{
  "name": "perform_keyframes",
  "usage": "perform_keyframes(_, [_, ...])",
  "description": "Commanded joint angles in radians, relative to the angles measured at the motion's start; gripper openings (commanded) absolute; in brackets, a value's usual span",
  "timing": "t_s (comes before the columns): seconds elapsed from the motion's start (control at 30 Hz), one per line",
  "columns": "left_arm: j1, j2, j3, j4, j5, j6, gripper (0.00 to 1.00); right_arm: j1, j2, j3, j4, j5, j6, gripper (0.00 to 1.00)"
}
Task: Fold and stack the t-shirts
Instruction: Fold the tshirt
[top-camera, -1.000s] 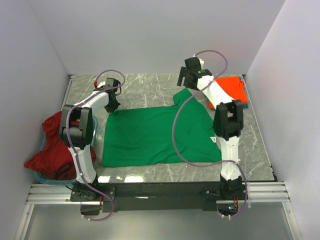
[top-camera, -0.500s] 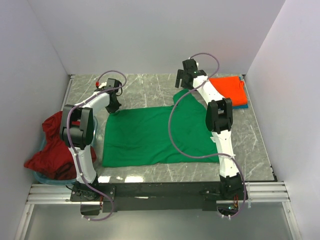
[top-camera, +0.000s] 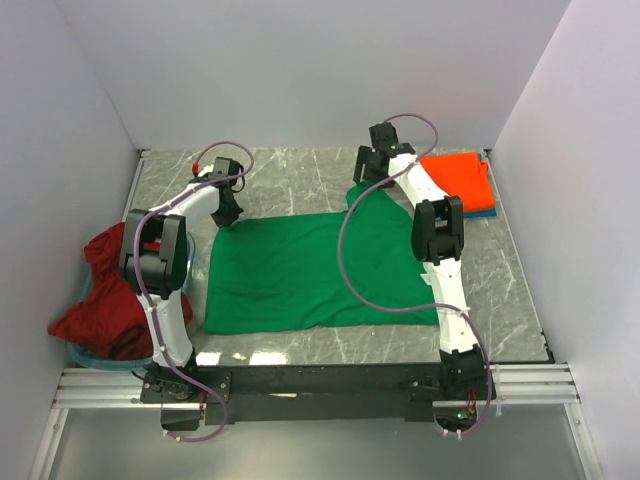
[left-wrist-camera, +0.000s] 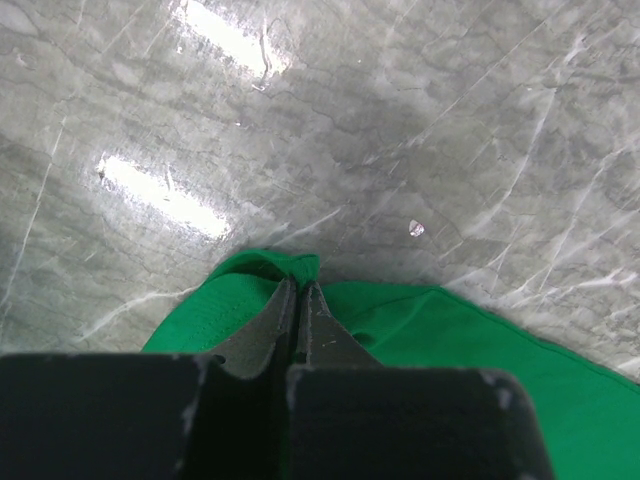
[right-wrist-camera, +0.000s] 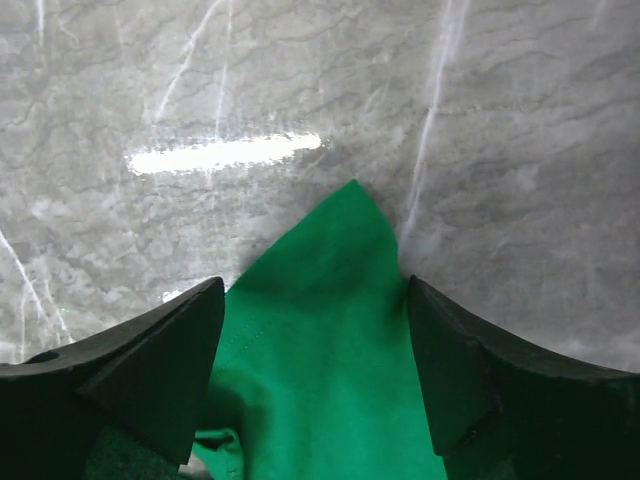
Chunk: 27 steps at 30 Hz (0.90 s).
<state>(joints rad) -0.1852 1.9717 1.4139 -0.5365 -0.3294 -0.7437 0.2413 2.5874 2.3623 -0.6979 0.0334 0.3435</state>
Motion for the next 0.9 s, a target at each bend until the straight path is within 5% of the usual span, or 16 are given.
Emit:
perform_keyframes(0.0, [-0.003, -0.005, 0.0, 0.017, 0.01, 0.018, 0.01, -0.005, 0.036, 0.028, -0.012, -0.072, 0.022, 0.78])
perform_keyframes(0.23, [-0.003, 0.004, 0.008, 0.015, 0.013, 0.021, 0.01, -0.005, 0.053, 0.049, 0.0, -0.101, 0.035, 0.65])
perform_keyframes(0.67, [-0.005, 0.006, 0.013, 0.015, 0.018, 0.026, 0.01, -0.008, 0.024, 0.025, 0.003, -0.035, 0.026, 0.0])
perform_keyframes(0.87, [-0.003, -0.029, -0.012, 0.029, 0.036, 0.023, 0.01, -0.002, -0.105, -0.072, 0.081, -0.061, -0.056, 0.0])
